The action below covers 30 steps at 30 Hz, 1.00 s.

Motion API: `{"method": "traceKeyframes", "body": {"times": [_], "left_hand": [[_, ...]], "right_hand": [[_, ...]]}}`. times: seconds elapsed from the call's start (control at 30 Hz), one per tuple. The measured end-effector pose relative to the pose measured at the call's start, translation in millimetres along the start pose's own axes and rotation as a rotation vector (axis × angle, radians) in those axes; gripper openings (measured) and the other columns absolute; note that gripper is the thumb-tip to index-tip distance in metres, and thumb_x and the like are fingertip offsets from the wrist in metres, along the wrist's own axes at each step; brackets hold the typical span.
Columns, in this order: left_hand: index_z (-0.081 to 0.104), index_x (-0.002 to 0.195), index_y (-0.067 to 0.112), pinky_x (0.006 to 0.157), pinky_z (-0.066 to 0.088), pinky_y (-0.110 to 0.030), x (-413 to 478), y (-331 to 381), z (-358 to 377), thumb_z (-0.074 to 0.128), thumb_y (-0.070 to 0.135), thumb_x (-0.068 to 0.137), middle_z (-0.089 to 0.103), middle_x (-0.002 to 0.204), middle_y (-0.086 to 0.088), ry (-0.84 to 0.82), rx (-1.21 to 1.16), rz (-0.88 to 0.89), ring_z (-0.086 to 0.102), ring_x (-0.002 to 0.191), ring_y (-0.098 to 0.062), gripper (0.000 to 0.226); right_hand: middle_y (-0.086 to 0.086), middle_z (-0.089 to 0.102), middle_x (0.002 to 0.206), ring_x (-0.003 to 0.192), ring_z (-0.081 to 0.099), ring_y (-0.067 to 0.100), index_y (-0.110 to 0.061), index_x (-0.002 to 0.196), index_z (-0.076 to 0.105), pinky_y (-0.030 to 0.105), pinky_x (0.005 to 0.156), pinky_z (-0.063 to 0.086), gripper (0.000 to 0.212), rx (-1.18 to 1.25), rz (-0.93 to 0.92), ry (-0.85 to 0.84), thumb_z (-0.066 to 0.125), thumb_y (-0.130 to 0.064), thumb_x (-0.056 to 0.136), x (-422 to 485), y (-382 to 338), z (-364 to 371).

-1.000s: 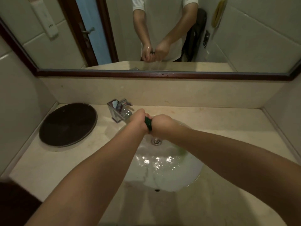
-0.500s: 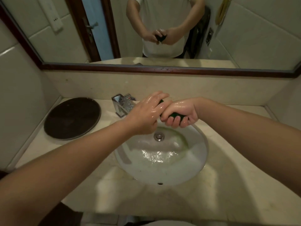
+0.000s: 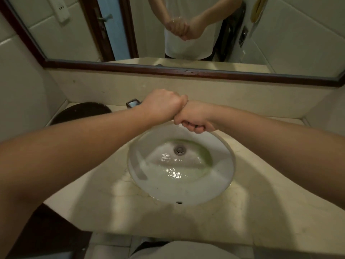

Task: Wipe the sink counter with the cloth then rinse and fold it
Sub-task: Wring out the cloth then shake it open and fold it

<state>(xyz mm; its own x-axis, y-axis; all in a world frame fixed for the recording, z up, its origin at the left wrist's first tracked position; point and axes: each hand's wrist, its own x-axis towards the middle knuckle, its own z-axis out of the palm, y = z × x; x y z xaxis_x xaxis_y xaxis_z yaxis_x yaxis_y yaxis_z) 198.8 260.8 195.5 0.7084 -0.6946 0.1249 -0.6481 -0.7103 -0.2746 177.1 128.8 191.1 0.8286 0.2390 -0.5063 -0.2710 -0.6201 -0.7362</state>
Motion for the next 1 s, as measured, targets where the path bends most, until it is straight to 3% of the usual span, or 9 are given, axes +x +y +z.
{"method": "traceKeyframes", "body": {"times": [0.1, 0.2, 0.37, 0.5, 0.63, 0.73, 0.87, 1.0], "left_hand": [[0.059, 0.110, 0.012, 0.059, 0.038, -0.036, 7, 3, -9, 0.057, 0.019, 0.088, 0.067, 0.092, -0.011, -0.107, 0.052, -0.039, 0.064, 0.082, -0.034, 0.023], [0.066, 0.098, 0.017, 0.058, 0.040, -0.033, 17, 2, -17, 0.058, 0.018, 0.083, 0.054, 0.073, -0.002, -0.175, 0.057, -0.073, 0.054, 0.069, -0.028, 0.017], [0.056, 0.079, 0.015, 0.053, 0.041, -0.031, 33, -1, -22, 0.057, 0.013, 0.082, 0.049, 0.064, -0.002, -0.328, -0.080, -0.180, 0.050, 0.057, -0.022, 0.004], [0.057, 0.080, 0.012, 0.050, 0.037, -0.030, 36, -3, -11, 0.057, 0.011, 0.084, 0.052, 0.066, -0.003, -0.369, -0.321, -0.305, 0.050, 0.057, -0.019, 0.004], [0.062, 0.089, 0.006, 0.053, 0.040, -0.030, 32, 5, 4, 0.060, 0.009, 0.084, 0.056, 0.070, -0.006, -0.412, -0.549, -0.367, 0.055, 0.070, -0.026, 0.006], [0.063, 0.074, 0.008, 0.054, 0.042, -0.032, 25, 6, 20, 0.067, 0.011, 0.077, 0.061, 0.070, -0.011, -0.480, -0.764, -0.434, 0.053, 0.059, -0.025, 0.005], [0.055, 0.066, 0.009, 0.042, 0.030, -0.023, 10, 6, 27, 0.068, 0.006, 0.076, 0.050, 0.055, -0.005, -0.552, -0.976, -0.470, 0.041, 0.043, -0.018, 0.017], [0.050, 0.068, 0.011, 0.042, 0.027, -0.021, 0, 8, 21, 0.066, 0.001, 0.072, 0.046, 0.052, -0.006, -0.566, -0.975, -0.388, 0.039, 0.044, -0.019, 0.020]], "right_hand": [[0.006, 0.043, 0.050, 0.036, 0.037, 0.016, -0.011, 0.066, 0.048, 0.018, 0.040, 0.024, 0.019, -0.155, -0.068, 0.184, 0.058, -0.007, 0.081, 8, 0, 3], [0.002, 0.053, 0.056, 0.056, 0.056, 0.024, -0.011, 0.071, 0.057, 0.024, 0.042, 0.033, 0.013, -0.495, -0.149, 0.359, 0.059, -0.018, 0.082, 17, 0, 1], [0.004, 0.065, 0.071, 0.064, 0.062, 0.022, -0.012, 0.082, 0.067, 0.029, 0.049, 0.049, 0.014, -0.656, -0.257, 0.485, 0.053, -0.013, 0.085, 25, 1, -8], [0.002, 0.063, 0.071, 0.061, 0.058, 0.018, -0.015, 0.085, 0.067, 0.027, 0.047, 0.038, 0.014, -0.801, -0.324, 0.470, 0.054, -0.011, 0.081, 31, 0, -17], [0.003, 0.061, 0.074, 0.066, 0.056, 0.024, -0.018, 0.087, 0.064, 0.031, 0.057, 0.041, 0.011, -1.009, -0.361, 0.428, 0.055, -0.015, 0.082, 31, 4, -20], [0.002, 0.060, 0.076, 0.066, 0.055, 0.026, -0.021, 0.090, 0.066, 0.031, 0.059, 0.044, 0.011, -1.061, -0.374, 0.385, 0.058, -0.018, 0.083, 30, 10, -16], [-0.002, 0.056, 0.072, 0.065, 0.054, 0.023, -0.026, 0.088, 0.055, 0.030, 0.057, 0.042, 0.006, -1.095, -0.460, 0.278, 0.058, -0.023, 0.084, 23, 19, -17], [0.006, 0.063, 0.079, 0.067, 0.057, 0.031, -0.025, 0.088, 0.045, 0.033, 0.057, 0.045, 0.024, -1.037, -0.647, 0.208, 0.047, -0.046, 0.077, 20, 31, -23]]}}
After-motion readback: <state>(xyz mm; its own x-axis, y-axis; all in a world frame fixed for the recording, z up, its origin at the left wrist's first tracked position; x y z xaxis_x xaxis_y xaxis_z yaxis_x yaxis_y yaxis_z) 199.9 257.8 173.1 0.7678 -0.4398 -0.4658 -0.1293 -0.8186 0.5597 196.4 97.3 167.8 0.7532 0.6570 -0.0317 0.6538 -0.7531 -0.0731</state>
